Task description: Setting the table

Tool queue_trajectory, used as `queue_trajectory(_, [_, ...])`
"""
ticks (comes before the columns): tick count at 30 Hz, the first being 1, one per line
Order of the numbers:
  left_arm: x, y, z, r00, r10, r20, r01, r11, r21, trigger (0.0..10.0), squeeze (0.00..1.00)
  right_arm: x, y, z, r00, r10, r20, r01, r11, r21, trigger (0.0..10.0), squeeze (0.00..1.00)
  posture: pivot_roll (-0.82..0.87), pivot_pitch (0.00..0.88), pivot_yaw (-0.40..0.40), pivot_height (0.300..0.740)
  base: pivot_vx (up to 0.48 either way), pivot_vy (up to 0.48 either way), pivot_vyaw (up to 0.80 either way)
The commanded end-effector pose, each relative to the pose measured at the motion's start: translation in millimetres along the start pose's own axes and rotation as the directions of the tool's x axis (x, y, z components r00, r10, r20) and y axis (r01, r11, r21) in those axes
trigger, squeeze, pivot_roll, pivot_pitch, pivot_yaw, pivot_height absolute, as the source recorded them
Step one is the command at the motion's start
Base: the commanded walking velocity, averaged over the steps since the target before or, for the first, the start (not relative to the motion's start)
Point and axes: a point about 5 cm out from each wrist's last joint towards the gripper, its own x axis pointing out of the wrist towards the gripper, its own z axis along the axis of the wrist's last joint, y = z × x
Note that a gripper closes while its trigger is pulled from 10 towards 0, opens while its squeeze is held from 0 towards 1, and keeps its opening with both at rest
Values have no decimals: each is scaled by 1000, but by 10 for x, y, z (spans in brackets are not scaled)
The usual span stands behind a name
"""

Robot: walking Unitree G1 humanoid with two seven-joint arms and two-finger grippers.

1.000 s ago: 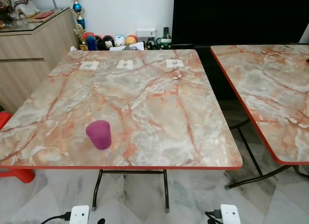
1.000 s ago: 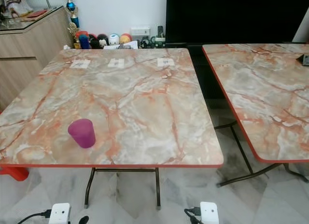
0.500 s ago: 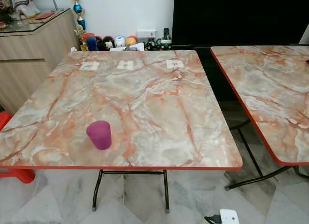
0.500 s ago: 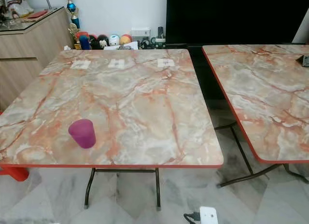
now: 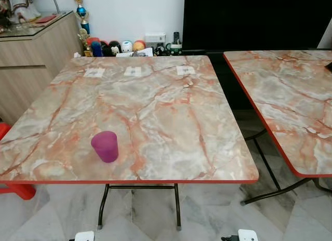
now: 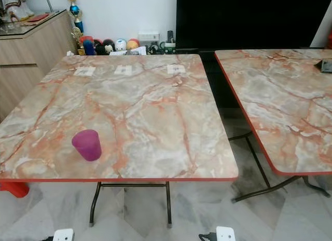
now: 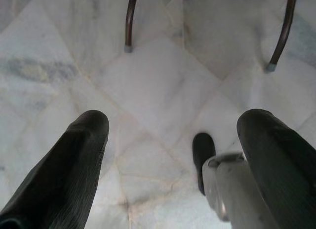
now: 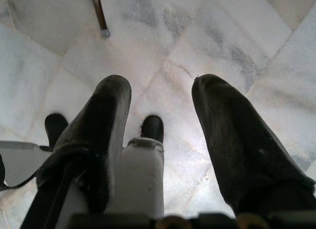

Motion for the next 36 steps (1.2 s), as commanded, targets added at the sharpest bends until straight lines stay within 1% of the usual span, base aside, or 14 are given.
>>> queue_trajectory(1, [-38,44,-100,1000,6,-30,-6,1000,18,10000,0,-16,34,-87,1000,2,-25,-2,1000,18,10000,0,5,0,40,740,0,0,0])
queue_trajectory(9, [-65,76,-124,1000,-2,-7,2,999,39,10000,0,-40,36,-168,1000,-2,-31,3,1000,31,10000,0,6,0,52,740,0,0,0])
queue_trajectory(10, [-50,88,-46,999,-1,34,0,999,43,10000,0,-43,32,-177,1000,-2,-31,3,999,32,10000,0,10,0,51,740,0,0,0])
queue_trajectory(12, [-42,93,-3,998,-1,58,-2,999,43,10000,0,-46,29,-182,1000,-2,-31,3,1000,30,10000,0,11,0,52,740,0,0,0])
queue_trajectory(15, [-14,107,228,984,-2,181,-6,999,44,10000,0,-48,22,-186,1000,0,-30,1,1000,27,10000,0,21,0,49,740,0,0,0])
queue_trajectory(16, [-23,105,323,968,-10,249,-1,999,45,10000,0,-49,18,-186,1000,2,-29,-2,1000,25,10000,0,30,0,47,740,0,0,0])
queue_trajectory(20, [-95,101,376,937,-27,349,6,998,60,10000,0,-50,4,-187,1000,5,-30,-5,1000,19,10000,0,45,0,43,740,0,0,0])
queue_trajectory(21, [-95,101,376,937,-27,349,6,998,60,10000,0,-50,4,-187,1000,5,-30,-5,1000,19,10000,0,45,0,43,740,0,0,0])
queue_trajectory(25, [-269,143,245,910,-22,413,-4,998,62,10000,0,-52,-18,-190,999,6,-35,-5,1000,9,10000,0,65,0,34,740,0,0,0])
queue_trajectory(28, [-331,171,216,900,-2,435,-20,999,46,10000,0,-52,-25,-188,999,6,-36,-6,1000,2,10000,0,70,0,31,740,0,0,0])
queue_trajectory(30, [-411,199,244,880,19,474,-37,999,28,10000,0,-50,-37,-182,999,6,-37,-6,1000,-2,10000,0,92,0,16,740,0,0,0])
queue_trajectory(32, [-571,223,358,833,39,552,-59,998,20,10000,0,-47,-55,-167,999,6,-37,-6,1000,-12,10000,0,106,0,5,740,0,0,0])
queue_trajectory(34, [-637,211,431,811,40,583,-60,998,14,10000,0,-46,-69,-157,999,5,-35,-5,1000,-13,10000,0,117,0,-5,740,0,0,0])
queue_trajectory(36, [-637,211,431,811,40,583,-60,998,14,10000,0,-46,-69,-157,999,5,-35,-5,1000,-13,10000,0,117,0,-5,740,0,0,0])
